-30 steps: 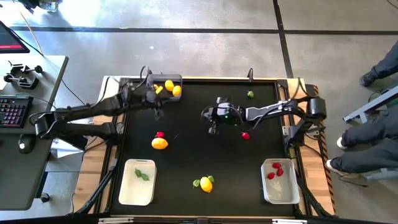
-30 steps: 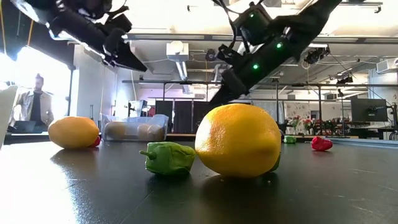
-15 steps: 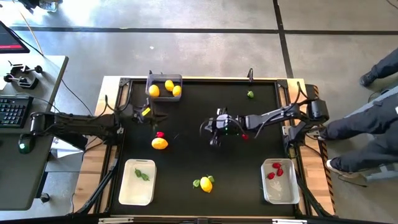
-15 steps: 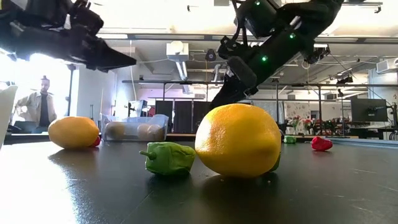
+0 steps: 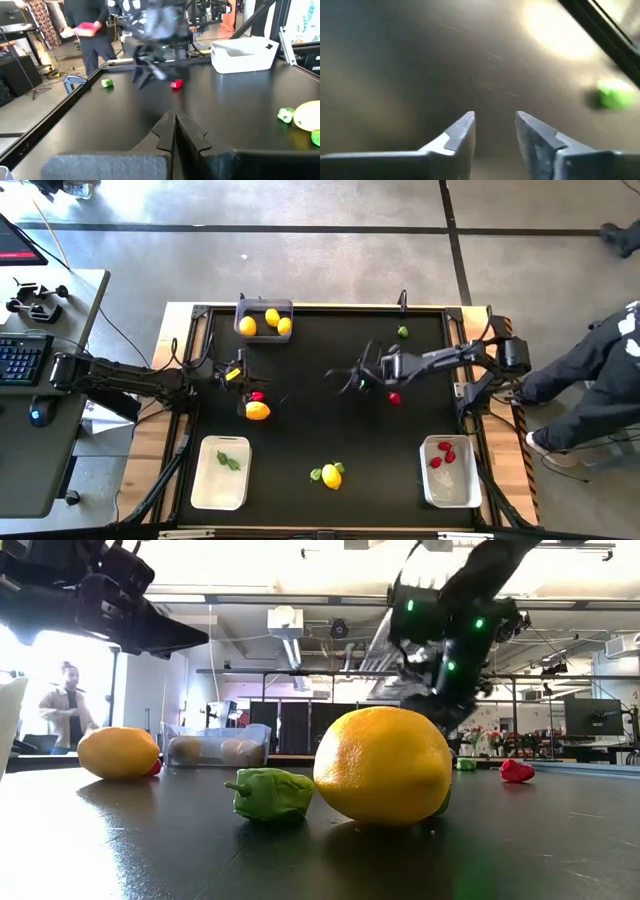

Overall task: Sort produce into baskets
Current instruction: Put the green chili pepper into the white bin

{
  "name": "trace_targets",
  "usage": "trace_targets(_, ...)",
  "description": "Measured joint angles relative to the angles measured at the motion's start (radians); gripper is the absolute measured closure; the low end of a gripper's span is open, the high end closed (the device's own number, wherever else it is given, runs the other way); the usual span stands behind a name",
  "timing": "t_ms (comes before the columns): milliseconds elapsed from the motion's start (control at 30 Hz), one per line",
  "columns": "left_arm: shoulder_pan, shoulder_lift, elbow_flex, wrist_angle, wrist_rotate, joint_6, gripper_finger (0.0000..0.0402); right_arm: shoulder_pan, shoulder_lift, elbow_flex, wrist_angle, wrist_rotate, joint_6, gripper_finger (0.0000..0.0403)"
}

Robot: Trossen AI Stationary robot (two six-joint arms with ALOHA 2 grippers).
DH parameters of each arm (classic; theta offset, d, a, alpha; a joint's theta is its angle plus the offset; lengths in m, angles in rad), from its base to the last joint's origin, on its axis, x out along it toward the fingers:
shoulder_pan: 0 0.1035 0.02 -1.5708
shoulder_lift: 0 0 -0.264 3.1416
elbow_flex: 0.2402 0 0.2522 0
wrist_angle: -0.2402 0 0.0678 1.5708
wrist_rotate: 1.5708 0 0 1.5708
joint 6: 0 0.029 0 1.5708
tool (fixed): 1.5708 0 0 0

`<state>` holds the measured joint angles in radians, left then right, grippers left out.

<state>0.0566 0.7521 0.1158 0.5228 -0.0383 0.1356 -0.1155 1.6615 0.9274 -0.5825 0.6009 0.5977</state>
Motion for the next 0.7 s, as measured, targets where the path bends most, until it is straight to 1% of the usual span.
trace_targets(100, 0.000, 0.000, 0.000, -0.001, -0.001, 0.014, 0.0401, -0.133, 0.000, 0.003, -0.056, -0.009, -0.007, 0.0235)
trace_targets(200, 0.000, 0.000, 0.000, -0.001, -0.003, 0.023, 0.0401, -0.268, 0.000, 0.003, -0.053, -0.012, -0.056, 0.0214)
trace_targets(367, 0.000, 0.000, 0.000, -0.002, -0.003, 0.024, 0.0401, -0.447, 0.000, 0.001, -0.002, -0.015, -0.144, 0.0206)
trace_targets(533, 0.000, 0.000, 0.000, -0.010, -0.003, 0.024, 0.0401, -0.547, 0.000, -0.028, 0.086, -0.129, -0.233, 0.0206)
trace_targets(700, 0.000, 0.000, 0.000, -0.014, -0.003, 0.024, 0.0401, -0.586, 0.001, -0.046, 0.130, -0.149, -0.259, 0.0206)
